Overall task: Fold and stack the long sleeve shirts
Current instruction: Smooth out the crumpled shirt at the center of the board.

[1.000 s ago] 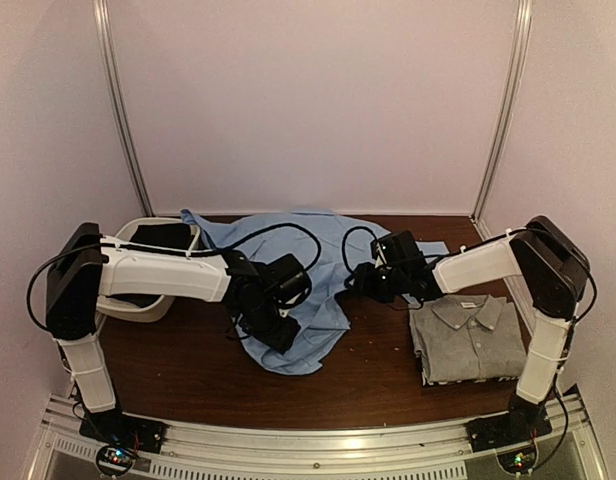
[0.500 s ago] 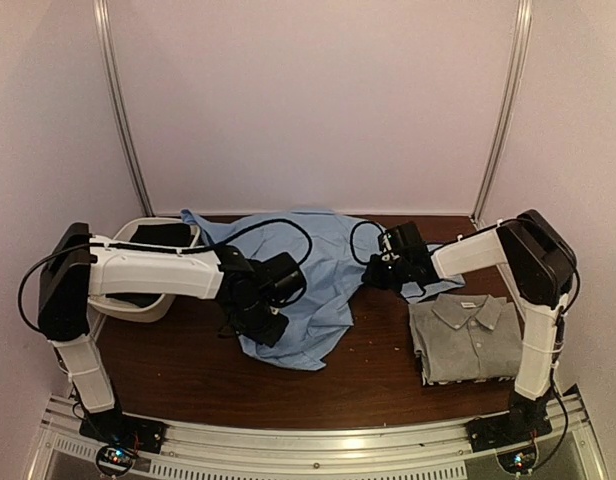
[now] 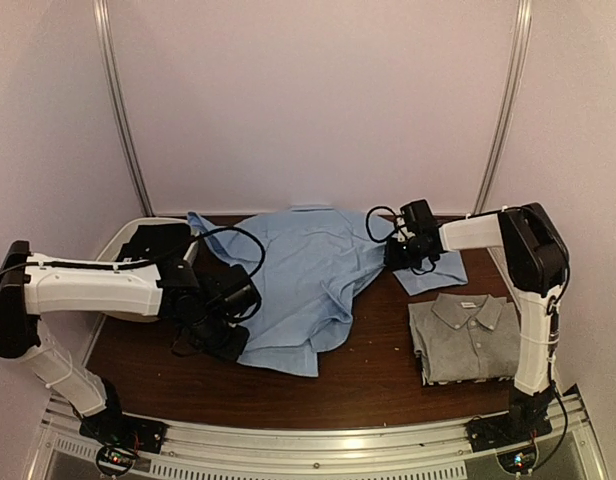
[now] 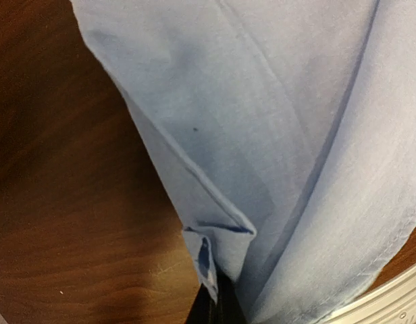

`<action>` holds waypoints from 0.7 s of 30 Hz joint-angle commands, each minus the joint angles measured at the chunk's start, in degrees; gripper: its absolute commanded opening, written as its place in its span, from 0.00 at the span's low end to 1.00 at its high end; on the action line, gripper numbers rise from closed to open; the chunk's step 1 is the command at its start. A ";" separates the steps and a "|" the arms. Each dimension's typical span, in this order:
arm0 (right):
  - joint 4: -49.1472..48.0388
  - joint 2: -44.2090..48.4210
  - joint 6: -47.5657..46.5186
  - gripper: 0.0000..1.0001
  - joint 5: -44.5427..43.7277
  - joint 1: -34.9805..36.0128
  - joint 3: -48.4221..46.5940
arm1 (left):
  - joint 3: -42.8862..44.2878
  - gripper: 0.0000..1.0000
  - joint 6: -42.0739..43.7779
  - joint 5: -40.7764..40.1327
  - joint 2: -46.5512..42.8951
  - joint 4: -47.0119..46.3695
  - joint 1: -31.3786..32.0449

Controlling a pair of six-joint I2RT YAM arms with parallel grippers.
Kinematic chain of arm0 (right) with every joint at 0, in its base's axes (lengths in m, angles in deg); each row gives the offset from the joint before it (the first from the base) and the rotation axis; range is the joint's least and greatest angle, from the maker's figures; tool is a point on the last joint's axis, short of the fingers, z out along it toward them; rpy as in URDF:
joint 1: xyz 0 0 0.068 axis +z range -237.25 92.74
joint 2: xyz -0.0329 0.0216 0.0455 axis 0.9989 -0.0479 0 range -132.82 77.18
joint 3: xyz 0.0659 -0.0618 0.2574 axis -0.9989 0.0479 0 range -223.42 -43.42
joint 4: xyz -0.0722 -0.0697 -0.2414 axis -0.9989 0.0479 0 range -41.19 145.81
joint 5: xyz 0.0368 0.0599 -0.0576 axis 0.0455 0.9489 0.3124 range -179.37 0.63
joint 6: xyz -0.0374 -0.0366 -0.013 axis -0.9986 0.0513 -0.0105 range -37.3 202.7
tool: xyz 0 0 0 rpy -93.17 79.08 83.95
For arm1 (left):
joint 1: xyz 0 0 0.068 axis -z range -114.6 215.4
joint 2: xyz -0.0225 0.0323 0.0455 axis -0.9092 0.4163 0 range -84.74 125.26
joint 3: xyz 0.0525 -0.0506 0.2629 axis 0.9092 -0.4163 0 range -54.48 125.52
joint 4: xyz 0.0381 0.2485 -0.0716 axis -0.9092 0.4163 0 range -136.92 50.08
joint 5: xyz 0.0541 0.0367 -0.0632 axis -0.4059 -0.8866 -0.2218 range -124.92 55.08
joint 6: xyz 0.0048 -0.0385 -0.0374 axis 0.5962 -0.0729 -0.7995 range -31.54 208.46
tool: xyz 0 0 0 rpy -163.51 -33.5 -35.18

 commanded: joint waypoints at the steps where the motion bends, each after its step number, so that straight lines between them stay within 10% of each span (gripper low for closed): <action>1: 3.74 1.64 -3.70 0.00 -5.51 -0.40 -0.47 | -5.71 0.00 -5.50 3.72 -5.54 2.05 0.25; 12: 6.00 5.86 -5.37 0.17 -8.80 -0.55 2.69 | -15.83 0.00 -9.08 5.97 -10.26 0.31 0.31; 18: 8.25 12.94 -5.82 0.44 -7.01 1.36 4.98 | -15.25 0.54 -9.77 5.76 -13.44 0.97 0.28; 21: 9.74 17.19 -6.28 0.52 -7.25 5.59 6.92 | -11.83 0.59 -10.02 3.06 -14.96 3.65 0.18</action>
